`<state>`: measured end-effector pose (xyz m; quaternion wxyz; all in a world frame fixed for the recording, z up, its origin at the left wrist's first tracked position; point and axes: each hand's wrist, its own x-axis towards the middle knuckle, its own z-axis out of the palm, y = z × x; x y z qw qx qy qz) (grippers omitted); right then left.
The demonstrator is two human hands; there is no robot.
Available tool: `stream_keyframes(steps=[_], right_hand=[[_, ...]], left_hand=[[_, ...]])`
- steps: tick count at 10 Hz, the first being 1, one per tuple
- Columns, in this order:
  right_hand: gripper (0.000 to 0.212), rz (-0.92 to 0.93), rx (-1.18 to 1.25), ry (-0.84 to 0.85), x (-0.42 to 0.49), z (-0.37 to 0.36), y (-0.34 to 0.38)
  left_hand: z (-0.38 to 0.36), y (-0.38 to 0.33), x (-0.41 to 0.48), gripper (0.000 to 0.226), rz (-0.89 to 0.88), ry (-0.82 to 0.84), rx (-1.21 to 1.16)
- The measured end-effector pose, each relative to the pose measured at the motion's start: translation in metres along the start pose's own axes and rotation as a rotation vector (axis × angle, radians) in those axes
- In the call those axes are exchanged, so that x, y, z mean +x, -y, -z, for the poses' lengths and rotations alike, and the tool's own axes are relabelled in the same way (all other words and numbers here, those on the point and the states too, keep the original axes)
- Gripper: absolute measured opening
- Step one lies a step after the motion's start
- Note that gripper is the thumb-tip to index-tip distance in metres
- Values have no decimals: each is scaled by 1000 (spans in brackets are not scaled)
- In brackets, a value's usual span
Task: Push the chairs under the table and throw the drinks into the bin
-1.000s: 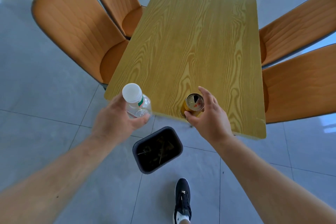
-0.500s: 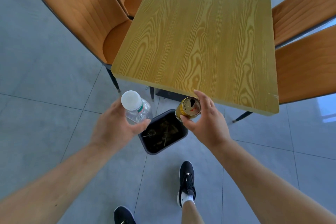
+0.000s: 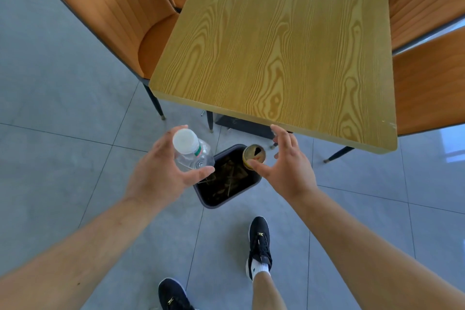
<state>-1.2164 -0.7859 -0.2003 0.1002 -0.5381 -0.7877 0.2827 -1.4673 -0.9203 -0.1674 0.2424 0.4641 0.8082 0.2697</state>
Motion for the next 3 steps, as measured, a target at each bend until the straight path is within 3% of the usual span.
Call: stream_keyframes(steps=[1,3], right_hand=[[92,7,10,2,-2,2,1],[85,12,-7,-19,-5,13,7]], left_hand=[[0,1,2,106,-16,31,-10],[9,-6,2,95,-23,-10,33]])
